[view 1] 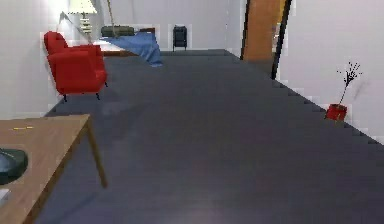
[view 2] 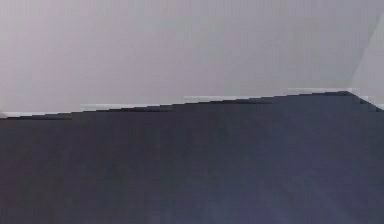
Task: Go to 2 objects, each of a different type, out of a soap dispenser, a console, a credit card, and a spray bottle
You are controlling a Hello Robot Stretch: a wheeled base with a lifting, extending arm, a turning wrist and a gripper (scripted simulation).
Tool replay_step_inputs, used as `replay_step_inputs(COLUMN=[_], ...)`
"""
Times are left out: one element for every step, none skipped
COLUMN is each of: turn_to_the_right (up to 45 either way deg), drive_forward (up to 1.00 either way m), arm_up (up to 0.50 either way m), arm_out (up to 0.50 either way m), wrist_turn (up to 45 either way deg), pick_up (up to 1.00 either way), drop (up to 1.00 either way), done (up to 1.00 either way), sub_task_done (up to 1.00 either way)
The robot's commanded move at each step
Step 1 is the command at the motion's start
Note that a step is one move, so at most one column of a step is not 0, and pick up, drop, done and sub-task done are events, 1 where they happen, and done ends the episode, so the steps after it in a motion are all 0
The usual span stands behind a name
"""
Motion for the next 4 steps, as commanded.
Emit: replay_step_inputs(turn_to_the_right=[0.0,-45.0,-18.0,0.0], drive_forward=[0.20,0.00,0.00,0.00], arm_up=[0.00,0.00,0.00,0.00], arm_out=[0.00,0.00,0.00,0.00], wrist_turn=[0.0,0.0,0.0,0.0], pick_up=[0.00,0.00,0.00,0.00], drop=[0.00,0.00,0.00,0.00], done=[0.00,0.00,0.00,0.00], sub_task_done=[0.00,0.00,0.00,1.00])
